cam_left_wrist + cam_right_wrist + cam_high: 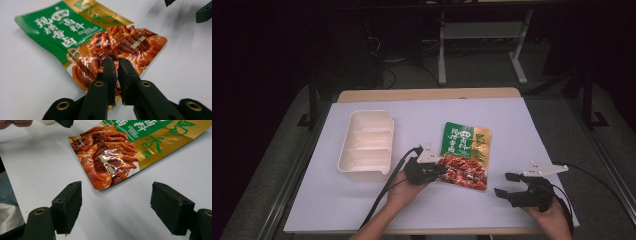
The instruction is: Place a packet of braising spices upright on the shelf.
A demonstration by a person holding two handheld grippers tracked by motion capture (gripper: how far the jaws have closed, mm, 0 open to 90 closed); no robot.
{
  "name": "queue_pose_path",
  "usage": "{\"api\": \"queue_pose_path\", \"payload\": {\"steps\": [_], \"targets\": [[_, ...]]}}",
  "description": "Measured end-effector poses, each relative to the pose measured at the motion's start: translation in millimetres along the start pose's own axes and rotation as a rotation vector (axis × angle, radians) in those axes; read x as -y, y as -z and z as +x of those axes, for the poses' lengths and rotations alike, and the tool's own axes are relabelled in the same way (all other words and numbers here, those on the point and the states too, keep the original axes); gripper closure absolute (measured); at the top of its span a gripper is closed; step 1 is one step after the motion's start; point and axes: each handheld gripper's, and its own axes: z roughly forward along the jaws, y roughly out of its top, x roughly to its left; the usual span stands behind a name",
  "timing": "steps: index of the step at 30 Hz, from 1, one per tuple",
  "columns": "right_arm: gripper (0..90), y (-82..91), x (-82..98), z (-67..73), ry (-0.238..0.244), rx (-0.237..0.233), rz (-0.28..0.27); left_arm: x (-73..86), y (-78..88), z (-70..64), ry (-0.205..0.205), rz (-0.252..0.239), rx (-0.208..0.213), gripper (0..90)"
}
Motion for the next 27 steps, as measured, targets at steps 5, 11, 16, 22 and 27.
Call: {"api": "queue_pose_path", "payload": {"steps": [5,11,16,22,27], "targets": [[23.8,-2.7,-3.4,1.1,0.01,0.009,0.001,2.2,-10.2,2.6,0.02,0.046,0.011,89.6],[21.9,-7.5,-7.6,-1.7,-0.01,0.007,0.006,4.9,-23.9,4.3,0.014,0.116,0.004,89.6],[20.8,-7.8,-20.0,-8.8,-0.036,0.006,-0.023,6.5,-29.1,4.3,0.018,0.133,0.006,89.8],[21.0,-20.9,-47.5,-36.0,-0.094,0.035,-0.015,5.6,-30.5,-0.1,-0.024,0.148,-0.019,89.9],[20.6,-45.3,-66.7,-57.4,-0.15,0.042,0.059,6.1,-30.4,1.4,-0.026,0.146,-0.008,89.9]]}}
